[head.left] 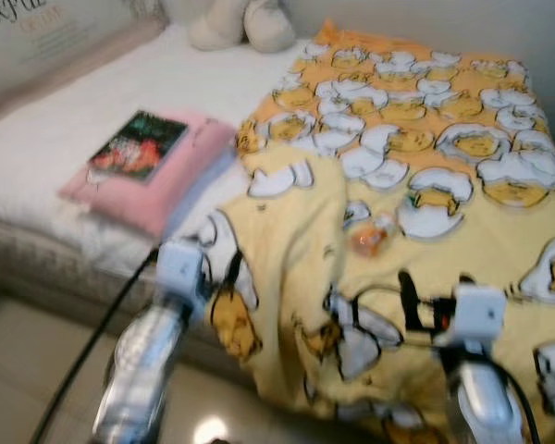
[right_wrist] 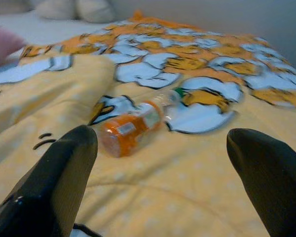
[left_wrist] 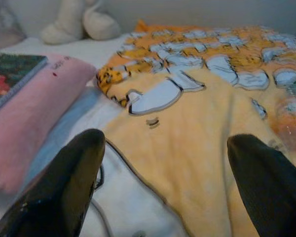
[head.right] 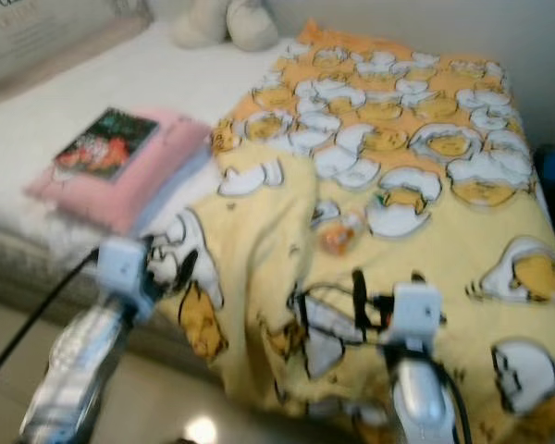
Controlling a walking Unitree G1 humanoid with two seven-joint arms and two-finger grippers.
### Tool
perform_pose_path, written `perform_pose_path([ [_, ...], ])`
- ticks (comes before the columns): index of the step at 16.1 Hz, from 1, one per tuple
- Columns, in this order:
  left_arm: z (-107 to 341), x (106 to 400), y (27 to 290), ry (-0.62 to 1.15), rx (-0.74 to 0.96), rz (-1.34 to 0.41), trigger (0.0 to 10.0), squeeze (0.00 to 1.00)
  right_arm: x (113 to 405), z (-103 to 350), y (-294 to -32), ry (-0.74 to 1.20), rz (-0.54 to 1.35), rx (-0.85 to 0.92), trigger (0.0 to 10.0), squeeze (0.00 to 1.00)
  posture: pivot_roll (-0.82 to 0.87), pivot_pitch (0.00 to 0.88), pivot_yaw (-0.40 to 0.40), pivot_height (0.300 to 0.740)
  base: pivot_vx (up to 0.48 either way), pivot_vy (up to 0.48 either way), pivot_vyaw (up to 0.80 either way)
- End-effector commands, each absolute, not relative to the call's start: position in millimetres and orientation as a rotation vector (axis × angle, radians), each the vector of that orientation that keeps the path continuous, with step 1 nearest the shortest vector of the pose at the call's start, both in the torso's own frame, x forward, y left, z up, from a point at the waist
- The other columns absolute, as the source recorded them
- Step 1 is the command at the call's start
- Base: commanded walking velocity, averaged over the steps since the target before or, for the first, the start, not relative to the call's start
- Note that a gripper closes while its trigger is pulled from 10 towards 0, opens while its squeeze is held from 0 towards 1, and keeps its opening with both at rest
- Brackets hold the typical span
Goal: Clean up the room
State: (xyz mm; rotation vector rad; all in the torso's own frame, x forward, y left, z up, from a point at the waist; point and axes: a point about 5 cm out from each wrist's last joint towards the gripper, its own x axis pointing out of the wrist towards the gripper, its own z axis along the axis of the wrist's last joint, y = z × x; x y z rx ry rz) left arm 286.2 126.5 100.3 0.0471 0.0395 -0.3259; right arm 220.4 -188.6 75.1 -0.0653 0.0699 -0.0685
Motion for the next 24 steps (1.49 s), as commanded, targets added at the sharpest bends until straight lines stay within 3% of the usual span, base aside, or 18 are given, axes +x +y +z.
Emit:
perform_pose_path([
  [1,104.9,297.3,99.9,0.033,0.061,-0.388,10.0,0.00,228.7,76.5,-181.2,0.066,-0.032,-0.073,10.0,0.00,-0.04,0.000,0.022,0.740,0.000,0.000,-0.79],
  [16,87.4,306.5,101.8,0.091,0.097,-0.379,10.0,0.00,221.0,63.8,-180.0,0.089,-0.050,-0.065,10.0,0.00,-0.04,0.000,0.025,0.740,0.000,0.000,-0.77],
  [21,95.7,313.8,99.5,0.050,0.035,-0.369,10.0,0.00,226.6,73.6,-176.7,0.037,-0.023,-0.097,10.0,0.00,-0.04,0.000,0.025,0.740,0.000,0.480,-0.13],
  [24,98.3,320.6,98.1,0.051,0.055,-0.351,10.0,0.00,229.3,71.5,-177.1,0.056,-0.024,-0.100,10.0,0.00,-0.05,0.000,0.028,0.740,0.000,0.000,-0.77],
])
